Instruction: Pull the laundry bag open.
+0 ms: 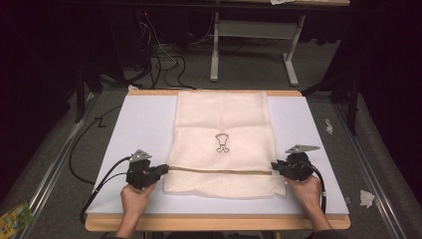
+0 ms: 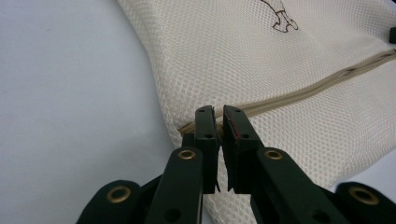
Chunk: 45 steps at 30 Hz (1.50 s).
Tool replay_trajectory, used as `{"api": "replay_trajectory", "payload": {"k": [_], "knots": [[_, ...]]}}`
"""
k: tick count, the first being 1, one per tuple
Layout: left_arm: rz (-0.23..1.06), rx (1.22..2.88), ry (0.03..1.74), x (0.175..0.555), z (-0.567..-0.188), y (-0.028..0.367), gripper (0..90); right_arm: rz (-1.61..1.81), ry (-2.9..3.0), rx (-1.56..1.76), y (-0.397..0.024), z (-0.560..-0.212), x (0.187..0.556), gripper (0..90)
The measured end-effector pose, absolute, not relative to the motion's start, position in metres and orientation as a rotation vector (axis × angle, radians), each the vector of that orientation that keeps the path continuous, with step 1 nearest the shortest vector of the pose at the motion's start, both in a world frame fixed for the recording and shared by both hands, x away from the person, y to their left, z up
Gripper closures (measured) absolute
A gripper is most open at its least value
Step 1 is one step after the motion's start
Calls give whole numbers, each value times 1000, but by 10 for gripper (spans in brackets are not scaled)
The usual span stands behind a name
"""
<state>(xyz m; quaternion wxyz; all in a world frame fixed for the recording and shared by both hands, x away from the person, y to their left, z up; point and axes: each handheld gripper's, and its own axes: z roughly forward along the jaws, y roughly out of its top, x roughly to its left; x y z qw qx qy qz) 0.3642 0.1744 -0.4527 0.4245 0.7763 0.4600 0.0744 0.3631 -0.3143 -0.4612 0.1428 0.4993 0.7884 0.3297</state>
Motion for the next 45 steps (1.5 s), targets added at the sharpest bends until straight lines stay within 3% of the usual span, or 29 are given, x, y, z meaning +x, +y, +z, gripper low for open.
{"api": "replay_trajectory", "payload": {"k": [3, 15, 26, 45], "knots": [[184, 1938, 1144, 364, -453, 173, 838, 958, 2276, 1439, -314, -461, 363, 720], [243, 1891, 1103, 361, -446, 180, 634, 1005, 2204, 1427, -319, -453, 356, 568], [363, 1803, 1070, 350, -433, 197, 603, 1080, 2125, 1422, -332, -441, 345, 549], [424, 1691, 1152, 340, -436, 233, 592, 1154, 1977, 1437, -366, -432, 327, 551]]}}
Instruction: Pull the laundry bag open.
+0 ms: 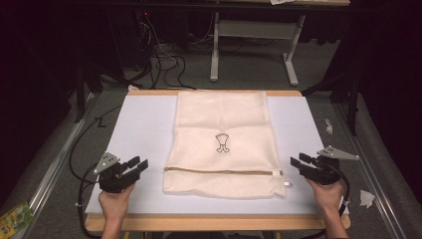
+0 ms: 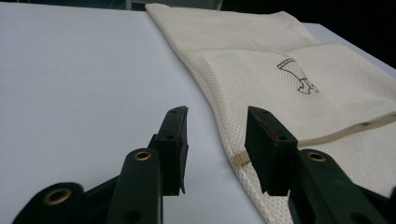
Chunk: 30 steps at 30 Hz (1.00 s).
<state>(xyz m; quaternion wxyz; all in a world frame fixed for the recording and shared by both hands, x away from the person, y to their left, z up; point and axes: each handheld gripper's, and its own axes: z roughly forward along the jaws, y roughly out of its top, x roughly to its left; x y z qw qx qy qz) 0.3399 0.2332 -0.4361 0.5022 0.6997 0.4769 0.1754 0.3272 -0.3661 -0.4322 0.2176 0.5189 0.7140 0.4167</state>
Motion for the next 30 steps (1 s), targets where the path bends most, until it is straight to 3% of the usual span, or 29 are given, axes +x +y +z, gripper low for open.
{"api": "replay_trajectory", "payload": {"k": [30], "knots": [[442, 1643, 1242, 356, -448, 249, 562, 1154, 1767, 1572, -416, -445, 317, 566]]}}
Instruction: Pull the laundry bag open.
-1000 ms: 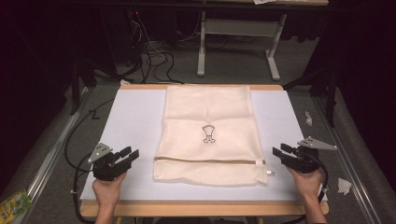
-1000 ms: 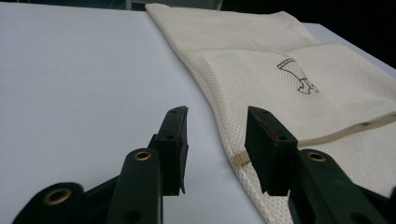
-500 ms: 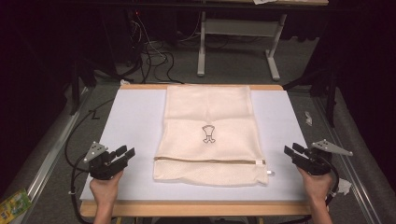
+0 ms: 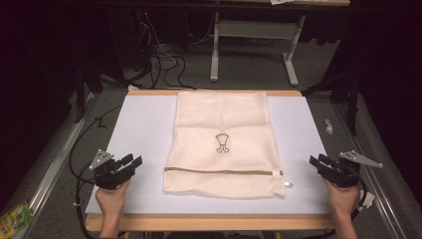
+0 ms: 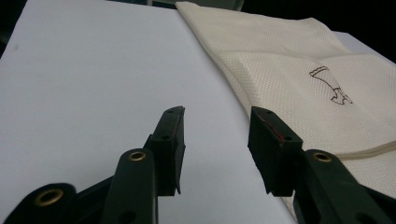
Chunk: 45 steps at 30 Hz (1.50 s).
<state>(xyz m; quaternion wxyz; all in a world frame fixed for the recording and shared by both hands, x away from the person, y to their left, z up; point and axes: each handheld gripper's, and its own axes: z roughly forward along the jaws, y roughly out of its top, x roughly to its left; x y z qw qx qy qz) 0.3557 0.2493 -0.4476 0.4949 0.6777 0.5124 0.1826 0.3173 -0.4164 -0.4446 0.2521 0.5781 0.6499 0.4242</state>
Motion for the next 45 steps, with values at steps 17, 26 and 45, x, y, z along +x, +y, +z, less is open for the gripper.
{"api": "replay_trajectory", "payload": {"k": [17, 26, 45], "knots": [[455, 1681, 1283, 370, -462, 245, 555, 1097, 1755, 1603, -418, -456, 325, 570], [449, 1683, 1298, 377, -470, 241, 553, 1078, 1770, 1623, -416, -461, 331, 568], [455, 1706, 1336, 390, -481, 235, 536, 1017, 1803, 1640, -413, -471, 339, 564]]}}
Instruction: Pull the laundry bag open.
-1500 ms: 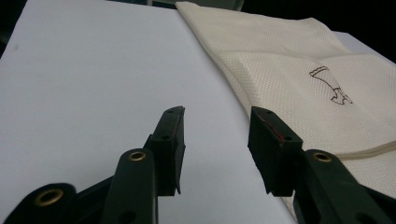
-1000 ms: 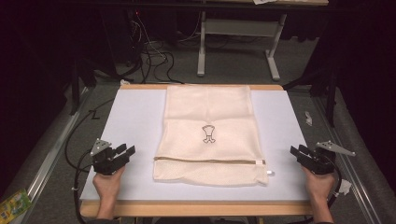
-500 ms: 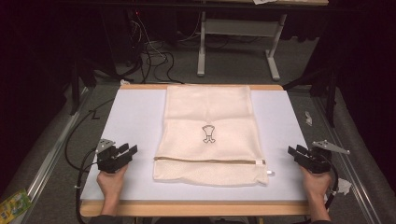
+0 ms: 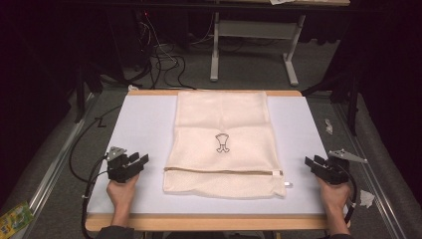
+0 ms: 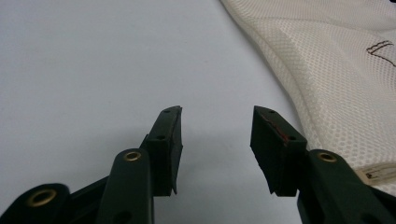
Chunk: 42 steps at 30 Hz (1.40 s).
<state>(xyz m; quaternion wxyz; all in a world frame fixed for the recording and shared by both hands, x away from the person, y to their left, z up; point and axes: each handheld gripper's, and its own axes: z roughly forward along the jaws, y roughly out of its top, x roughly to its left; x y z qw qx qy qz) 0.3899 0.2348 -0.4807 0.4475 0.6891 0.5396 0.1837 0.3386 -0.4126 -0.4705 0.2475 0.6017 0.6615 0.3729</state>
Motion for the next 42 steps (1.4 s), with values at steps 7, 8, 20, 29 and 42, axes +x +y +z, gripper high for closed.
{"api": "replay_trajectory", "payload": {"k": [7, 8, 20, 29, 42], "knots": [[461, 1712, 1339, 394, -482, 233, 530, 1004, 1798, 1636, -411, -471, 340, 564], [465, 1711, 1342, 394, -482, 233, 530, 1002, 1797, 1636, -411, -471, 341, 564], [467, 1729, 1353, 396, -484, 232, 523, 968, 1805, 1645, -411, -473, 344, 555], [493, 1765, 1349, 396, -485, 228, 501, 954, 1806, 1648, -410, -474, 344, 546], [553, 1820, 1307, 393, -485, 221, 449, 915, 1808, 1621, -406, -475, 343, 523]]}}
